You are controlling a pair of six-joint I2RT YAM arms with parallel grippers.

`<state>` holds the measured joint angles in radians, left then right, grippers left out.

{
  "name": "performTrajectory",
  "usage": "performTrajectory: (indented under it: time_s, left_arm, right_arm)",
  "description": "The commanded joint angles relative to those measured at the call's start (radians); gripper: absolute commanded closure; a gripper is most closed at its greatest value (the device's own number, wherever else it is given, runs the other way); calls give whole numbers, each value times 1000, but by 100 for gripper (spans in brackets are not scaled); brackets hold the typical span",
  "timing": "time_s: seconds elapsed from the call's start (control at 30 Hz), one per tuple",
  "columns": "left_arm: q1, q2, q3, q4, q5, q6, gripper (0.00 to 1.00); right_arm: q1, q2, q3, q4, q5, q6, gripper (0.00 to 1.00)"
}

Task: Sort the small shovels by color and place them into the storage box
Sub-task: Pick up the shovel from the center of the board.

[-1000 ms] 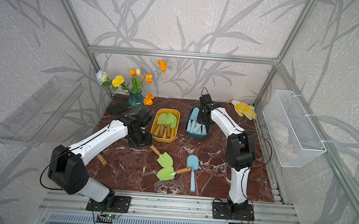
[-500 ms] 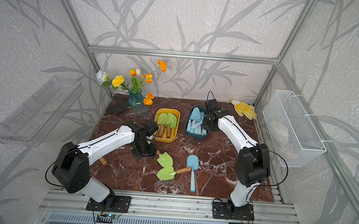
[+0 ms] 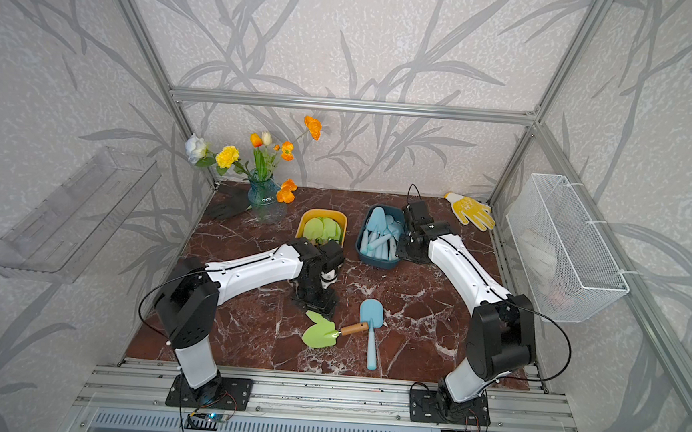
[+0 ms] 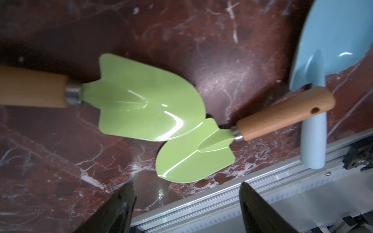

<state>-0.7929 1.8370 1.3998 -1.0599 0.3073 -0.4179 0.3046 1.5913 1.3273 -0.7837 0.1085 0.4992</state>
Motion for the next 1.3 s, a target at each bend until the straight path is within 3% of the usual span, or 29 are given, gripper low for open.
performTrajectory:
  time_s: [0.0, 0.3, 0.53, 0.93, 1.27]
  left_arm:
    - [1, 55, 79, 33, 39, 17, 18]
    - [-25, 280, 282, 80, 104, -24, 19]
    - [-67, 362, 357, 80, 156, -29, 20]
    - [-158, 316, 197, 113, 259, -58, 20]
    - [-164, 196, 10, 192, 283, -145, 20]
  right_arm:
    - [-24, -69, -27, -11, 11, -1, 77]
    - [-57, -204, -160, -19, 3, -31, 76]
    - [-91, -285, -245, -3, -11, -57, 76]
    - [-101, -289, -300, 4, -55, -71, 76]
    - [-102, -282, -303, -3, -112, -73, 75]
